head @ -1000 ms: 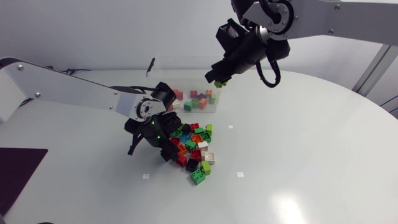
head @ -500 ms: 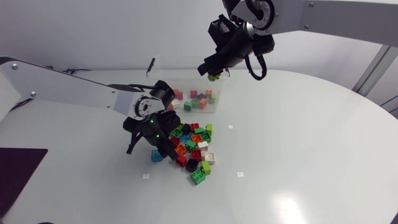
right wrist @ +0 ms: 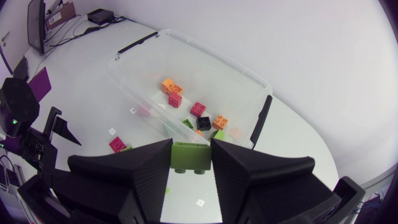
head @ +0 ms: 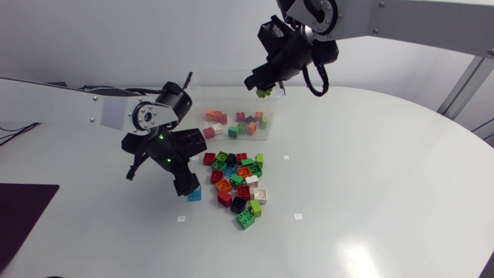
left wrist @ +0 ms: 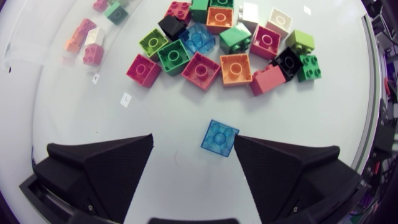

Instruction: Place the duplo bricks in the container

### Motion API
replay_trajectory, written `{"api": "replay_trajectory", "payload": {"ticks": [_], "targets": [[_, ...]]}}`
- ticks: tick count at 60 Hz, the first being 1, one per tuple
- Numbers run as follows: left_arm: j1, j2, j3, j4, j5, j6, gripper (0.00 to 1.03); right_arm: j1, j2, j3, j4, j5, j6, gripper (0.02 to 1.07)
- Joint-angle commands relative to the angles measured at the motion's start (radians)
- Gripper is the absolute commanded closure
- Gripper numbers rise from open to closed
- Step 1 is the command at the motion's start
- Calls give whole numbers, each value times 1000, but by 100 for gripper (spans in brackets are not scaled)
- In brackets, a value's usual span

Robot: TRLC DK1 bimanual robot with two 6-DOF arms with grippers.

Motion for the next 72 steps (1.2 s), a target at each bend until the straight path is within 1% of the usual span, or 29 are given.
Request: {"api": "replay_trajectory", "payload": {"ticks": [1, 7, 16, 23, 25, 34, 42, 44, 46, 48, 49, 52, 67, 72], "targets": [[5, 23, -26, -20, 5, 133, 6, 7, 23, 31, -3, -6, -3, 76], [-5, 45, -37, -34, 29, 211, 6, 7, 23, 42, -3, -9, -6, 76], [-25, 65, -57, -37, 54, 289, 7, -1, 27, 62, -4, -22, -15, 76], [-27, 103, -54, -37, 54, 321, 8, -10, 36, 88, -4, -31, -26, 76], [-25, 117, -45, -37, 54, 325, 9, -12, 39, 95, -4, -31, -27, 76], [-10, 161, -11, -36, 80, 341, 12, -24, 82, 140, -4, -32, -27, 76], [-7, 172, 1, -34, 97, 340, 31, -30, 105, 169, -4, -34, -24, 76], [-7, 171, 3, -34, 103, 337, 41, -31, 111, 178, -4, -34, -24, 76], [-5, 172, 7, -36, 103, 337, 47, -35, 117, 189, -4, -35, -24, 76], [-4, 172, 10, -39, 103, 337, 56, -36, 123, 198, -6, -37, -24, 76], [-2, 172, 10, -39, 103, 337, 57, -36, 126, 203, -6, -37, -24, 76], [2, 172, 18, -45, 105, 337, 71, -39, 135, 218, -7, -43, -23, 76], [2, 149, 21, -99, 118, 328, 73, -47, 194, 284, -7, -45, -12, 76], [5, 103, 27, -122, 137, 323, 73, -50, 214, 304, -7, -45, -9, 74]]}}
